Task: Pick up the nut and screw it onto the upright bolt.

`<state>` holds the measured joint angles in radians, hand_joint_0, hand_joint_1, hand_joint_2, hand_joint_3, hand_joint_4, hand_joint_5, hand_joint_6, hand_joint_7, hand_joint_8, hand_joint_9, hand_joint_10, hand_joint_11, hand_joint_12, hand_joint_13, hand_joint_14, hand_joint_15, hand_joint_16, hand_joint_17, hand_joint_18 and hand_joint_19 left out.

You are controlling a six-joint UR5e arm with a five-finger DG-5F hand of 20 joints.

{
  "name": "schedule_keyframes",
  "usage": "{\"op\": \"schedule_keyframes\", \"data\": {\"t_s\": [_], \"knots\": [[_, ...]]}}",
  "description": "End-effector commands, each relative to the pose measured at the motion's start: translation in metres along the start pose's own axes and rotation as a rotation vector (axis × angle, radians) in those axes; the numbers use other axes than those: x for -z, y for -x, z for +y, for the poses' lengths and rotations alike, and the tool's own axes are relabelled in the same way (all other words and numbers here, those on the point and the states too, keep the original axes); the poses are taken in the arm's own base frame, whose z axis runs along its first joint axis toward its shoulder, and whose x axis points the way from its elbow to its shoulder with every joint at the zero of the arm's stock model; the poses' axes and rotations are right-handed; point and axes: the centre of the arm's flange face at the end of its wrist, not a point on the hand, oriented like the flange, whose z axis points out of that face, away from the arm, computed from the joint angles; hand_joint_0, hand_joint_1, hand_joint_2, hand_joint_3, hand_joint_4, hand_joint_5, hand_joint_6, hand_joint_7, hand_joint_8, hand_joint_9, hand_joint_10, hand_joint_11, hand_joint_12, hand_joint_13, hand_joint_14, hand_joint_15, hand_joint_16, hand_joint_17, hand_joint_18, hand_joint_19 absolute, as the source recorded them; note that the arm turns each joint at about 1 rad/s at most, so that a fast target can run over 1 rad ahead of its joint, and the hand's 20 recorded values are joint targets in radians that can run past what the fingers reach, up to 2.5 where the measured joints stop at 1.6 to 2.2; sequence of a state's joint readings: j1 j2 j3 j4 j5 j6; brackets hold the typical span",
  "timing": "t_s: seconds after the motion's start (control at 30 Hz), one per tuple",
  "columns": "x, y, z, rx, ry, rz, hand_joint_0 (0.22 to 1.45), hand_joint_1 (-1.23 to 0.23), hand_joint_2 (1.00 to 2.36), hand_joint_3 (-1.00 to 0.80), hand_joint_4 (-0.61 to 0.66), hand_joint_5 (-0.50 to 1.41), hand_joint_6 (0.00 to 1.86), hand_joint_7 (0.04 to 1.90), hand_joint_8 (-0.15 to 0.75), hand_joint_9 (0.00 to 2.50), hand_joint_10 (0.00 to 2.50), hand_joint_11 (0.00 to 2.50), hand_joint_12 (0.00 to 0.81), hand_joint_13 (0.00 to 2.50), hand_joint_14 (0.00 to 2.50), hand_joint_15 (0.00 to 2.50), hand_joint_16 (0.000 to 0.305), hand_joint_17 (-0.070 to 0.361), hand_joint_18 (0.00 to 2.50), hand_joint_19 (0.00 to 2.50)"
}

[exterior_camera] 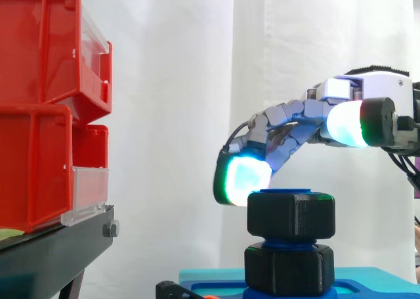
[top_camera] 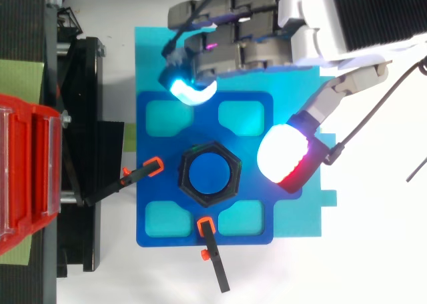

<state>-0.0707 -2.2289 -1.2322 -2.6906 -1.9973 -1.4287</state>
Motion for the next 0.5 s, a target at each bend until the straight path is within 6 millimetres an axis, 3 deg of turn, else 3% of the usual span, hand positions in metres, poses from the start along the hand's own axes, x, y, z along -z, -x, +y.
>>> {"op": "schedule_keyframes", "data": {"t_s": [0.0,0.47], "knots": [[-0.003,0.004,0.001,0.001,0.006,-0.011,0.47,-0.09,1.0,-0.5,0.21,-0.11,0.5,0.72,0.249,0.68,0.0,0.0,0.279,0.5,0.0,0.0,0.031,0.071,0.23,0.0],[-0.026,0.0,0.036,-0.015,0.037,-0.02,0.47,-0.02,1.0,-0.5,0.2,-0.13,0.5,0.64,0.227,0.6,0.0,0.0,0.282,0.44,0.0,0.0,0.033,0.075,0.19,0.0]]}}
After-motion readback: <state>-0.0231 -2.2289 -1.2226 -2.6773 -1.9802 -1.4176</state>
